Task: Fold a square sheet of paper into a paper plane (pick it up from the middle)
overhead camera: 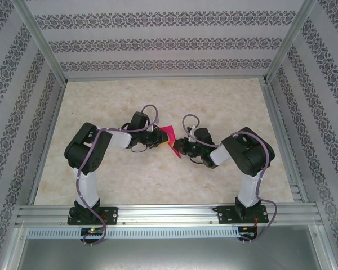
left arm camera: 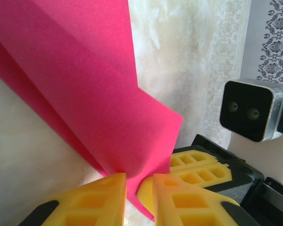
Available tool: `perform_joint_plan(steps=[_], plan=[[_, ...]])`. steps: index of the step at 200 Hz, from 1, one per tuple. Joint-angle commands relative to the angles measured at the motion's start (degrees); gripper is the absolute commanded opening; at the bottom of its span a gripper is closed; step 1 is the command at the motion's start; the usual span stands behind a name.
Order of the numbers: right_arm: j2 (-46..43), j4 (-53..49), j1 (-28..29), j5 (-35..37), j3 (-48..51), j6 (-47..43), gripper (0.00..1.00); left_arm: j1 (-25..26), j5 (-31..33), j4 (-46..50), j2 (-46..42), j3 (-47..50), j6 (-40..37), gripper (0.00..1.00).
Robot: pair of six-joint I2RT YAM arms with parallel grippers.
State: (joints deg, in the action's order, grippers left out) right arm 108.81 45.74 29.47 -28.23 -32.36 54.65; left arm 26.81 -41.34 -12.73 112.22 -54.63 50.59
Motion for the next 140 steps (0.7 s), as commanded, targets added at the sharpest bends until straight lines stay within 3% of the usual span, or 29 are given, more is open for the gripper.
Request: perform_joint_plan(steps=[1,97,140], plan=[[1.6,0.4,-0.5,-0.3,0.5,0.8,0.00,0.9,-1.0,-3.5,1.2,-0.4,-1.4,0.23],[2.1,-1.6,-0.6,-0.7,-0.1,0.0,0.03,1.0,-0.6,-4.2,3.7,-1.5,-1.6,0.20],[0.8,-5.8,-0.6,-0.4,-0.7,-1.9,0.10,1.0,2.1,3.1,4.1,-3.4,-3.5,0.16]])
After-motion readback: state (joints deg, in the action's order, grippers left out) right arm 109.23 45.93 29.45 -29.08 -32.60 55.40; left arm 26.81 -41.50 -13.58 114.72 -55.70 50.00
